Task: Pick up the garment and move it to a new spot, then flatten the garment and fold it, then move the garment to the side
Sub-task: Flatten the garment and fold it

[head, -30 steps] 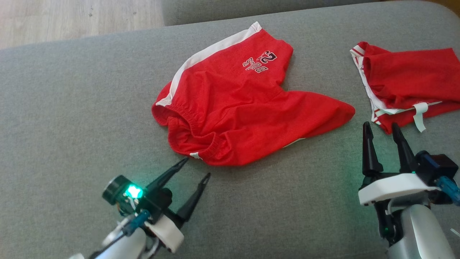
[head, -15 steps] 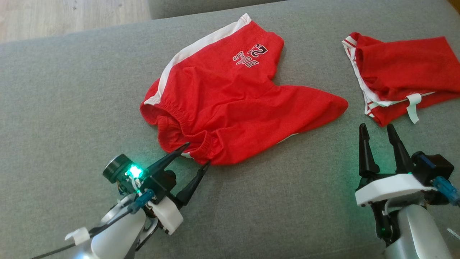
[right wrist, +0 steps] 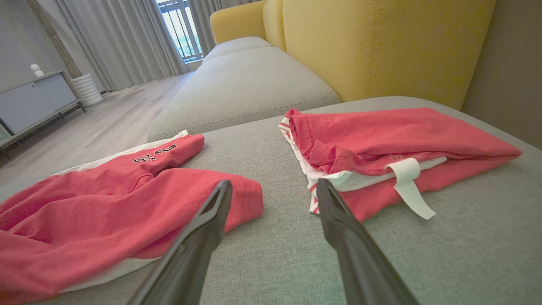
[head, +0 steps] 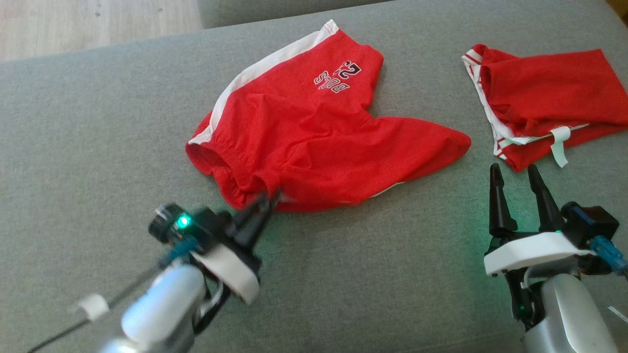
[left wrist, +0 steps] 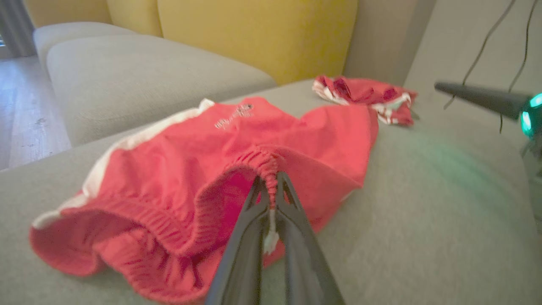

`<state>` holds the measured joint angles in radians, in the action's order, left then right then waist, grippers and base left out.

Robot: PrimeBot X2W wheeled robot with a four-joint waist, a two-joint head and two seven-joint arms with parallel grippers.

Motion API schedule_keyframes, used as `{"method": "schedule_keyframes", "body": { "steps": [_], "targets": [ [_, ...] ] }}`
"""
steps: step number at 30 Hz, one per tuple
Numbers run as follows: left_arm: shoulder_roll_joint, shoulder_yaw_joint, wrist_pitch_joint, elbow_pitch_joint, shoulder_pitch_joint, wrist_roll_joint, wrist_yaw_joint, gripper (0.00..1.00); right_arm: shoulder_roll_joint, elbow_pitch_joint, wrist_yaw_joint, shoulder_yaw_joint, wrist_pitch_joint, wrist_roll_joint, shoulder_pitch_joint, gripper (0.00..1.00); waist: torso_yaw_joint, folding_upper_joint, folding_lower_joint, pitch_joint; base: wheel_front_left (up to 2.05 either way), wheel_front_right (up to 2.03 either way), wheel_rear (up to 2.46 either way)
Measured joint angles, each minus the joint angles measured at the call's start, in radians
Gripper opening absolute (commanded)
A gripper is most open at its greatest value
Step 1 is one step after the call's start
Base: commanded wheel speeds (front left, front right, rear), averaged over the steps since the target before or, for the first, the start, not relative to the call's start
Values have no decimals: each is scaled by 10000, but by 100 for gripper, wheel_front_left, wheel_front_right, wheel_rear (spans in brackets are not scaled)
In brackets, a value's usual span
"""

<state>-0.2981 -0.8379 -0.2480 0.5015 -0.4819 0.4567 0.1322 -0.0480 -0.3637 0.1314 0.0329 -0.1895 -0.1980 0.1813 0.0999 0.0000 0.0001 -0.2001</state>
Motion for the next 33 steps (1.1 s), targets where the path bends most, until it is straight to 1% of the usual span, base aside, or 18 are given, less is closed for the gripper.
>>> {"method": "schedule_keyframes", "body": {
  "steps": [1, 4, 7, 9, 13, 16, 18, 23, 24, 25, 29, 33],
  "targets": [
    [13, 207, -4, -221, -34, 276, 0, 0, 0, -19, 0, 2, -19, 0, -1, 100, -15, 0, 0, 20, 0, 0, 0],
    [113, 1421, -13, -1080, -33, 838, 0, 0, 0, -36, 0, 13, -42, 2, -8, 100, -97, 0, 0, 84, 0, 0, 0],
    [171, 2472, -48, -1551, 51, 886, -63, 0, 0, -35, 0, 13, -40, 36, -9, 100, -203, 0, 0, 147, 0, 0, 0],
    [203, 2949, -58, -1526, 296, 878, -111, 0, 0, -29, 0, 12, -36, 61, -12, 100, -289, 0, -1, 185, 0, 0, 0],
    [280, 3409, -56, -984, 1025, 779, -370, 0, 0, 19, 0, -21, 75, 165, -29, 100, -520, 0, -1, 206, 0, 0, 0],
    [368, 3647, -56, -545, 1241, 656, -510, 0, 0, 109, 0, -102, 182, 236, -33, 100, -698, 0, -1, 189, 0, 0, 0],
    [447, 3747, -56, -360, 1224, 531, -516, 0, 0, 178, 0, -169, 253, 236, -35, 100, -809, 0, -1, 157, 0, 0, 0],
    [500, 3595, -58, 265, 1229, -132, -481, 1, 0, 303, 0, -313, 430, 326, -37, 100, -987, 0, -1, 110, 0, 0, 0],
    [504, 3524, -56, 470, 1227, -247, -489, 61, 0, 326, 0, -322, 489, 326, -39, 100, -1006, 0, 0, 104, 0, 0, 0],
    [506, 3469, -56, 667, 1227, -385, -525, 100, 0, 341, 0, -322, 499, 324, -43, 100, -1024, 0, 0, 102, 0, 0, 0],
    [545, 3584, -56, 978, 1216, -679, -882, 100, 0, 359, 0, -351, 504, 322, -61, 100, -1085, 0, -1, 135, 0, 0, 0],
    [648, 4031, -56, 245, 1216, -934, -1154, 100, 0, 357, 0, -431, 504, 305, -78, 100, -1155, 0, -1, 213, 0, 0, 0]
  ]
}}
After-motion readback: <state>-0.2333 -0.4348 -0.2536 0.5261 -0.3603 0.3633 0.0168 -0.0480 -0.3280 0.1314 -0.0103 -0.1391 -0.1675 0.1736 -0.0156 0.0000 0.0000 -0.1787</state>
